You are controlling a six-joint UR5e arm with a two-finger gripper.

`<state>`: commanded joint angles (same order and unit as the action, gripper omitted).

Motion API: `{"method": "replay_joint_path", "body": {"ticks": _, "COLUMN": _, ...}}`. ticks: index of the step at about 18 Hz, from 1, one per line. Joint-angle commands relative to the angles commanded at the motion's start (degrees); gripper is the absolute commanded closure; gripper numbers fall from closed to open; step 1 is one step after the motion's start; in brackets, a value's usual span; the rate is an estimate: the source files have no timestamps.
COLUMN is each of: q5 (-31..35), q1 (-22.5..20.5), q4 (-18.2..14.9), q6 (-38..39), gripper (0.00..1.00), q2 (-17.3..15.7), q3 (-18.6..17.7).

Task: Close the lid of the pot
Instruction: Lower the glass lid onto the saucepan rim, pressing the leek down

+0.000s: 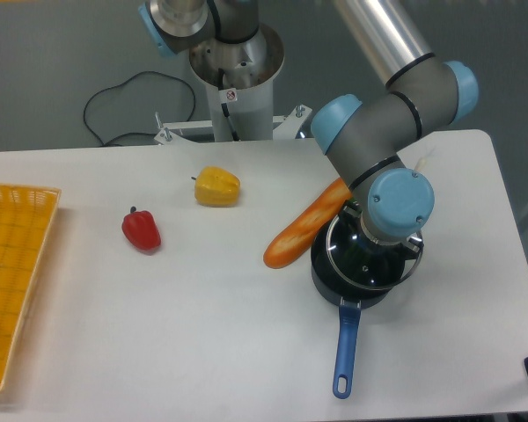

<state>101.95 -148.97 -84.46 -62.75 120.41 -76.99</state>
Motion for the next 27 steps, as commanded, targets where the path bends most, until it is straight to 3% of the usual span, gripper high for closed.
{"method": "replay_joint_path", "body": {"ticks": 25, "q5": -0.1, "q1": 1.4, "q4": 0.1, "q6": 1.4, "gripper": 0.43, "q2": 0.5, "q3": -0.2}}
{"method": "replay_joint_path", "body": {"ticks": 26, "q5": -0.1, "q1": 1.3, "q4": 0.1, "q6": 1.4, "gripper": 0.40, "q2": 0.6, "q3": -0.2}}
{"method": "replay_joint_path", "body": {"ticks": 27, "q5": -0.1, "q1": 1.3, "q4": 0.1, "q6": 1.2, "gripper": 0.25, "q2": 0.5, "q3": -0.2}}
